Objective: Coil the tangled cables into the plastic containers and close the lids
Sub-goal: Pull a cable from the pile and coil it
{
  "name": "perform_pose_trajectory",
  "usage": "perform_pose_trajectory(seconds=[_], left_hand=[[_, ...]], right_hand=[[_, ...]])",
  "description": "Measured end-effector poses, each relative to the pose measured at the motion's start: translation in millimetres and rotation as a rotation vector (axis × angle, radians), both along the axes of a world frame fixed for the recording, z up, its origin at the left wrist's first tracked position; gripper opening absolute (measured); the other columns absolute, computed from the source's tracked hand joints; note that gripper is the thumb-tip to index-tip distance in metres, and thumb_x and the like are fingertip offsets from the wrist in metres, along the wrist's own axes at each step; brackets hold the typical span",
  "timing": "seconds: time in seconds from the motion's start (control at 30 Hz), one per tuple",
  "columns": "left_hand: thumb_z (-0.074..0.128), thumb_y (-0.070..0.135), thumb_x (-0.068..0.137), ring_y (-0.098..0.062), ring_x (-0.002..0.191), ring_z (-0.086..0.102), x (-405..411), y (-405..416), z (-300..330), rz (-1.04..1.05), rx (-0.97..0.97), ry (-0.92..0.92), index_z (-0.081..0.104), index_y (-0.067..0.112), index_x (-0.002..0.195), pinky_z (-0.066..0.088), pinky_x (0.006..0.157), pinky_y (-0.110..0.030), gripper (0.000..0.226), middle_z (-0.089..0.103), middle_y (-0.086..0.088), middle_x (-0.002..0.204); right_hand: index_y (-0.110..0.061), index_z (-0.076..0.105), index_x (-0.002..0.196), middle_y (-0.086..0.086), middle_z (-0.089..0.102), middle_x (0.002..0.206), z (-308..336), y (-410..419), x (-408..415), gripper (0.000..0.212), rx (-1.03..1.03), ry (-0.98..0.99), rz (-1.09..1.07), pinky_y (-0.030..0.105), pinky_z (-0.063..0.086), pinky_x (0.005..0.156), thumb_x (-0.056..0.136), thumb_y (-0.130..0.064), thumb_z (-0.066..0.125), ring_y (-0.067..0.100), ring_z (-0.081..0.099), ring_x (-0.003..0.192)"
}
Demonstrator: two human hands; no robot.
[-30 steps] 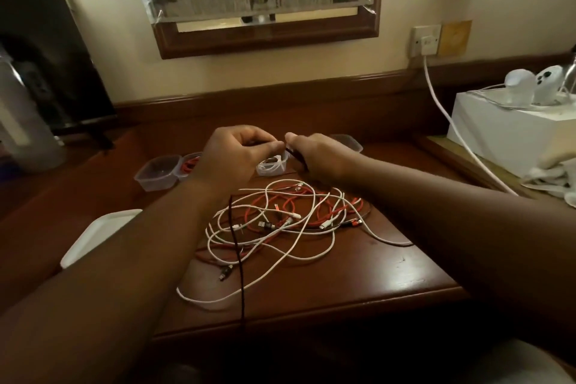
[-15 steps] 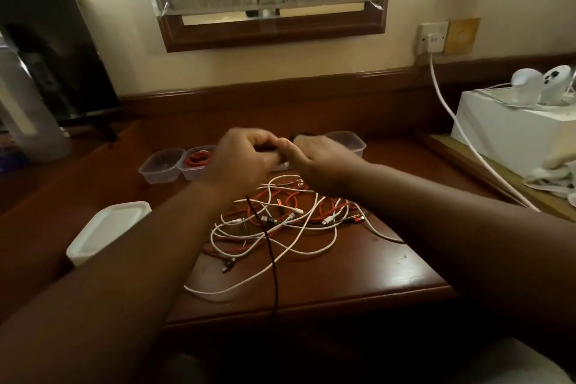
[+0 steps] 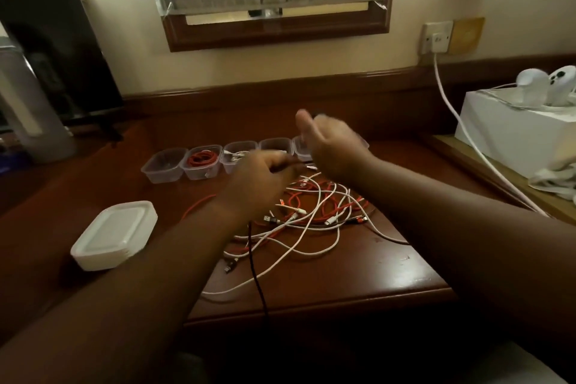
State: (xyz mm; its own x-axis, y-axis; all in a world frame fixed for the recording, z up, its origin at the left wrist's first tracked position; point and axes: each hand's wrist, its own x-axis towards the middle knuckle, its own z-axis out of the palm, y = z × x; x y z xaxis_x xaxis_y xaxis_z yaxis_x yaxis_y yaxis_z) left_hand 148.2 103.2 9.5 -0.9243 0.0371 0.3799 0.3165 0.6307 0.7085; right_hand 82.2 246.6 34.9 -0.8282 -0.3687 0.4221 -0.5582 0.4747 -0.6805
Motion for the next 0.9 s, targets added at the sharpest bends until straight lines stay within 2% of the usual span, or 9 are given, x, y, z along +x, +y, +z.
perform_pose_trajectory(seconds=[0.1, 0.27, 0.33, 0.4, 0.47, 0.57, 0.63, 0.8, 0.9], left_hand=[[0.069, 0.025, 0.089, -0.002, 0.079, 0.067, -12.0, -21.6, 15.5, 0.056, 0.044, 0.057, 0.073, 0.028, 0.087, 0.054, 0.071, -0.023, 0.005, 0.072, 0.008, 0.086], [0.066, 0.035, 0.09, -0.012, 0.053, 0.035, -16.1, -15.9, -3.7, 0.007, 0.746, -0.258, 0.072, 0.022, 0.082, 0.027, 0.048, -0.026, 0.016, 0.047, -0.001, 0.066], [0.06, 0.033, 0.096, -0.009, 0.049, 0.029, -10.9, -2.1, -18.3, -0.01, 0.792, -0.324, 0.069, 0.021, 0.085, 0.023, 0.045, -0.024, 0.019, 0.039, 0.001, 0.061], [0.057, 0.031, 0.098, -0.007, 0.045, 0.032, -0.6, 10.8, -23.8, -0.029, 0.617, -0.293, 0.074, 0.026, 0.088, 0.025, 0.046, -0.022, 0.021, 0.046, 0.002, 0.055], [0.055, 0.03, 0.1, -0.001, 0.045, 0.046, 4.5, 16.5, -19.7, -0.009, 0.326, -0.223, 0.072, 0.033, 0.088, 0.034, 0.048, -0.019, 0.021, 0.064, 0.004, 0.058], [0.061, 0.027, 0.097, 0.002, 0.047, 0.051, -3.9, 4.8, -5.9, 0.011, 0.097, -0.064, 0.071, 0.026, 0.088, 0.039, 0.047, -0.013, 0.014, 0.063, 0.009, 0.061], [0.065, 0.023, 0.094, 0.003, 0.056, 0.06, -7.4, -6.6, 5.5, 0.017, 0.049, 0.008, 0.072, 0.022, 0.085, 0.044, 0.052, -0.011, 0.012, 0.067, 0.009, 0.066], [0.072, 0.029, 0.086, -0.01, 0.072, 0.067, -11.2, -18.4, 2.7, -0.043, 0.407, -0.095, 0.069, 0.016, 0.102, 0.048, 0.062, -0.019, 0.021, 0.071, -0.006, 0.09], [0.06, 0.037, 0.093, -0.028, 0.082, 0.062, -9.1, -11.4, -2.7, -0.198, 0.537, -0.202, 0.071, 0.02, 0.105, 0.05, 0.075, -0.035, 0.024, 0.069, -0.017, 0.093]], right_hand=[[-0.016, 0.057, 0.076, 0.002, 0.053, 0.067, -8.6, -2.5, 11.6, 0.062, 0.198, -0.175, 0.062, 0.032, 0.037, 0.058, 0.103, -0.057, 0.019, 0.015, 0.047, 0.059], [-0.013, 0.049, 0.072, -0.003, 0.037, 0.053, 10.0, 3.1, 22.6, 0.07, -0.673, -1.064, 0.561, 0.025, 0.03, 0.043, 0.097, -0.069, 0.015, 0.013, 0.033, 0.043], [-0.011, 0.05, 0.078, -0.002, 0.039, 0.058, 16.2, 2.1, 17.6, 0.069, -1.061, -1.1, 0.648, 0.027, 0.032, 0.049, 0.097, -0.069, 0.016, 0.013, 0.036, 0.048], [-0.011, 0.051, 0.087, 0.0, 0.043, 0.065, 15.4, 0.4, 8.3, 0.065, -1.238, -0.921, 0.563, 0.029, 0.035, 0.058, 0.098, -0.066, 0.019, 0.014, 0.042, 0.057], [-0.013, 0.05, 0.088, 0.001, 0.046, 0.068, 8.1, 1.5, -1.3, 0.055, -1.04, -0.629, 0.364, 0.029, 0.038, 0.061, 0.102, -0.059, 0.022, 0.014, 0.044, 0.061], [-0.018, 0.054, 0.081, 0.0, 0.052, 0.071, -7.8, 1.0, -2.5, 0.053, -0.199, -0.151, 0.068, 0.034, 0.04, 0.063, 0.104, -0.052, 0.022, 0.013, 0.049, 0.064], [-0.019, 0.054, 0.072, 0.0, 0.052, 0.066, -15.0, -2.6, 3.4, 0.059, 0.089, -0.137, 0.084, 0.032, 0.036, 0.062, 0.103, -0.055, 0.019, 0.012, 0.047, 0.06], [-0.015, 0.049, 0.071, -0.005, 0.043, 0.049, -1.9, 1.2, 11.1, 0.064, -0.265, -0.81, 0.331, 0.025, 0.028, 0.044, 0.1, -0.064, 0.02, 0.011, 0.034, 0.042], [-0.014, 0.048, 0.064, -0.001, 0.035, 0.049, 4.3, 7.0, 9.4, 0.065, -0.336, -0.967, 0.463, 0.026, 0.03, 0.044, 0.1, -0.063, 0.024, 0.015, 0.033, 0.042]])
